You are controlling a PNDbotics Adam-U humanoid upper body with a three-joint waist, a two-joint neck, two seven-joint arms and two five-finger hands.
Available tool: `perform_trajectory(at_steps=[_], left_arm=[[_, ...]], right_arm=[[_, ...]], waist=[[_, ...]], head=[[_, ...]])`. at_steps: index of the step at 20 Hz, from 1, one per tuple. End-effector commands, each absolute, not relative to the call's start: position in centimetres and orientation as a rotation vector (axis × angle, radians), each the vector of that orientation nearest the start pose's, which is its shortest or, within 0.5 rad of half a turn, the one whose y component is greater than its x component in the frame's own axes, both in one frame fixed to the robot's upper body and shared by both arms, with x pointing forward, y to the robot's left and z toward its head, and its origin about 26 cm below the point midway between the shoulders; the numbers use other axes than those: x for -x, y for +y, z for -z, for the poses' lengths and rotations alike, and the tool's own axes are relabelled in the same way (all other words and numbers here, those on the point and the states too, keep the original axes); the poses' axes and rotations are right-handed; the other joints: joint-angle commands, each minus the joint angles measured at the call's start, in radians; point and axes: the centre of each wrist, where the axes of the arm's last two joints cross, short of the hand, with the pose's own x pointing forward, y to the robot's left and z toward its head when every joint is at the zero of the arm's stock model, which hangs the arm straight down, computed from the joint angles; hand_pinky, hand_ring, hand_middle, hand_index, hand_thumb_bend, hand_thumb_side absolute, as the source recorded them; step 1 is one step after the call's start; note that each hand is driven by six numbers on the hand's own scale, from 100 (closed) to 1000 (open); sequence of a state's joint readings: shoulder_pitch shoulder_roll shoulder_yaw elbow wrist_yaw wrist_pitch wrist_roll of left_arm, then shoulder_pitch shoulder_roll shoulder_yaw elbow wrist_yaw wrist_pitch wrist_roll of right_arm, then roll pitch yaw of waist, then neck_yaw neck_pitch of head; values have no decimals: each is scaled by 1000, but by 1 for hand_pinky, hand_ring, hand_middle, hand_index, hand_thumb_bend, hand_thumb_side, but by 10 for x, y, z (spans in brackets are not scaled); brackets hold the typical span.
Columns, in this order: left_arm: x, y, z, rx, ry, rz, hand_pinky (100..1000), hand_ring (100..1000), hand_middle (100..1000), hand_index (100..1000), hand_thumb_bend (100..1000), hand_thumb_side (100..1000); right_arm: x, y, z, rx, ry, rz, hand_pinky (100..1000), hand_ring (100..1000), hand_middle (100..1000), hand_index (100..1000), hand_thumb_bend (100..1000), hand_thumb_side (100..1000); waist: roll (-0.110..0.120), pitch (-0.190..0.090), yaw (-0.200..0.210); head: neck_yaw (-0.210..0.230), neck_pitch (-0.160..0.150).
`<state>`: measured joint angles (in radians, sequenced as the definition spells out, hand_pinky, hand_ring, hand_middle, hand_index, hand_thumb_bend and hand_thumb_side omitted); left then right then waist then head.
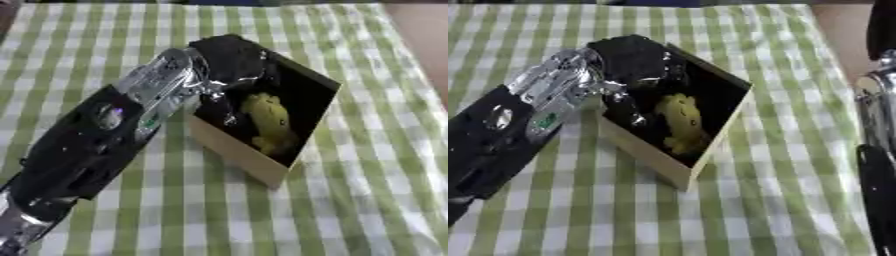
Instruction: Pick up objects on the table and place them in the box.
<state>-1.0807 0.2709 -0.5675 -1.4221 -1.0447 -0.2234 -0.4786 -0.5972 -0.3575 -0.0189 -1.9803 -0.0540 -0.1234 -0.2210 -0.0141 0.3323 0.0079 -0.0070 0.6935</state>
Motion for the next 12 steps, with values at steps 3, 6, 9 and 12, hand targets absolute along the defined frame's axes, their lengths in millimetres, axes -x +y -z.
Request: perform_trajectory(at_steps=[3, 6, 9, 12], left_arm=[[-363, 75, -319, 1082, 2206, -2120, 520, 690, 715, 817, 373, 182], [-347, 89, -338, 1067, 2345, -1996, 502, 680, 706, 812, 337, 161], [-328, 111, -359, 1031, 2553, -1797, 472, 660, 697, 810, 308, 149], [-313, 135, -371, 957, 2774, -1591, 462, 649, 686, 806, 358, 227]], right_arm=[[-311, -241, -297, -178, 3526, 183, 781, 734, 699, 871, 100, 941], [-311, -241, -297, -183, 3523, 181, 781, 734, 699, 871, 100, 939], [-310, -242, -298, -188, 3517, 178, 781, 735, 700, 870, 100, 933], [-310, -242, -300, -194, 3508, 184, 781, 736, 701, 871, 100, 932]], waist=[[-3, -25, 4], [-3, -26, 6], [-4, -28, 10], [-3, -29, 15]], head=[[-3, 1], [-5, -1], [-7, 2], [-9, 7]])
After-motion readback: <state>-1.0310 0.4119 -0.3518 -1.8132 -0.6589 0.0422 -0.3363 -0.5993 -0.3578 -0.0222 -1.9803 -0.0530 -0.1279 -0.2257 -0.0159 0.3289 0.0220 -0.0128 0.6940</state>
